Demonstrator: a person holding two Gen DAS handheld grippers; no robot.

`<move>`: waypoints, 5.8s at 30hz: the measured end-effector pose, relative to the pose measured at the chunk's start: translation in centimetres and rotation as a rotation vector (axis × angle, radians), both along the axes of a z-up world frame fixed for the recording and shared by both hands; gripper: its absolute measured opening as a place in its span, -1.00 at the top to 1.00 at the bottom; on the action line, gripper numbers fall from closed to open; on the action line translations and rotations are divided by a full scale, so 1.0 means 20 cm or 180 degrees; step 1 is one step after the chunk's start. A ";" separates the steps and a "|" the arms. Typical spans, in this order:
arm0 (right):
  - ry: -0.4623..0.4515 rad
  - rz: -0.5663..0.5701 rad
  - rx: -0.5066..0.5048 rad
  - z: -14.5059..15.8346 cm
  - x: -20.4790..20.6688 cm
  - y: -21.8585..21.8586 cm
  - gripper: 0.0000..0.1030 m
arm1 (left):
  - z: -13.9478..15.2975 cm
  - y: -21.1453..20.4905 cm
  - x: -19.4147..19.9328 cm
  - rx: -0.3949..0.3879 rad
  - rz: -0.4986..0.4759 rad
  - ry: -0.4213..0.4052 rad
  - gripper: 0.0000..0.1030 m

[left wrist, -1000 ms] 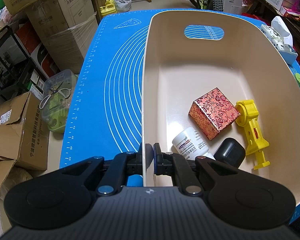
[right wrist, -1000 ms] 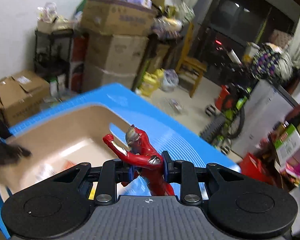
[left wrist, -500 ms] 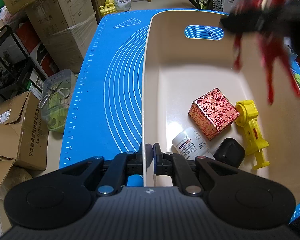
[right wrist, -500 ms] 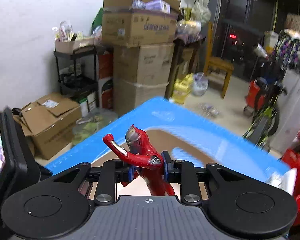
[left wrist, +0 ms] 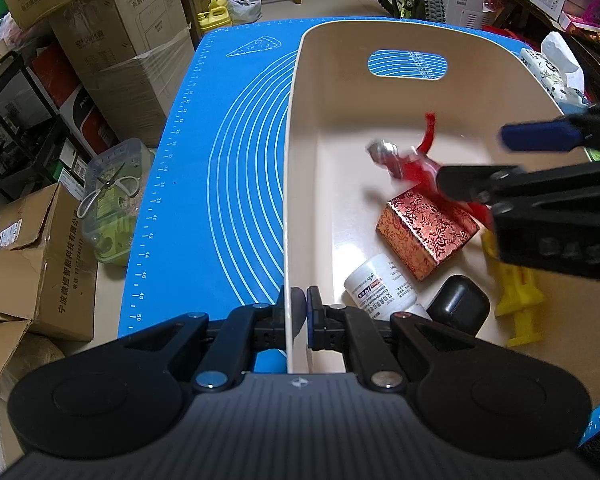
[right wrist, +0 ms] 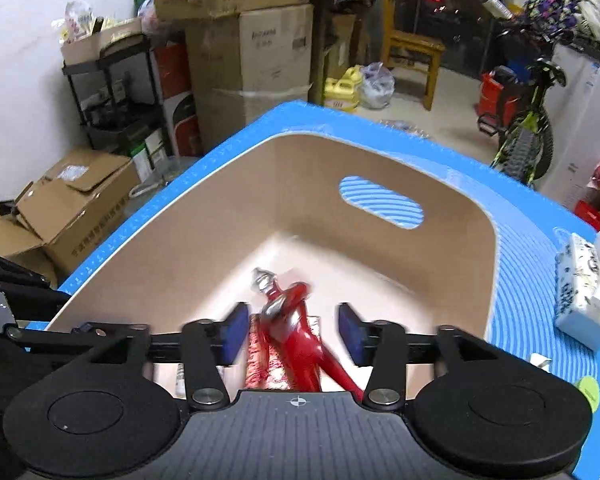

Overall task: Organize rigid objects
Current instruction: 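Carry the red toy figure with the right tool and drop it into the bin, then grasp the green marker with the right tool, then carry the green marker with the right tool and release it into the bin, then grasp the white charger plug with the right tool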

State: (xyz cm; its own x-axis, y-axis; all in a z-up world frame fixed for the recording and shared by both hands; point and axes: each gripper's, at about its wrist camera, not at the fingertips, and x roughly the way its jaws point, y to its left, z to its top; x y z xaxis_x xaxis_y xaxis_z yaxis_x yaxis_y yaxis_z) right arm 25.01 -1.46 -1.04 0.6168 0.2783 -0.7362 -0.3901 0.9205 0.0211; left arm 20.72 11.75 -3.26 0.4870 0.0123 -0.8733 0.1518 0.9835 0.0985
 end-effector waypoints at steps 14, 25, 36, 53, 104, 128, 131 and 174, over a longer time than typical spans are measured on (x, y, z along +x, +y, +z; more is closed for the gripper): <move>-0.0425 -0.0575 0.0141 0.21 -0.19 -0.46 -0.68 | 0.00 -0.01 0.00 -0.0002 0.0002 0.0001 0.83; -0.0274 -0.1175 -0.0034 -0.06 -0.20 -0.79 -0.69 | 0.00 0.00 0.00 -0.0001 0.0000 0.0001 0.83; 0.0013 -0.1293 -0.0081 -0.39 -0.07 -0.82 -0.67 | 0.00 0.00 0.00 0.0000 0.0000 0.0002 0.83; 0.0089 -0.1359 -0.0035 -0.53 0.00 -0.74 0.11 | 0.00 -0.01 0.00 0.0004 0.0001 0.0001 0.83; -0.0542 -0.0368 0.0375 0.06 -0.18 -0.08 0.35 | 0.01 0.00 0.00 0.0017 -0.0007 0.0001 0.83; 0.0058 -0.0234 0.0228 -0.04 -0.16 -0.02 -0.19 | 0.01 0.00 0.01 0.0035 -0.0010 0.0005 0.82; -0.0107 -0.0376 0.0351 0.03 -0.17 -0.11 -0.26 | 0.01 0.00 0.00 0.0035 -0.0009 0.0005 0.82; -0.0214 -0.1496 -0.0038 -0.53 0.23 -0.86 -0.56 | 0.00 -0.01 0.01 0.0077 -0.0017 0.0002 0.80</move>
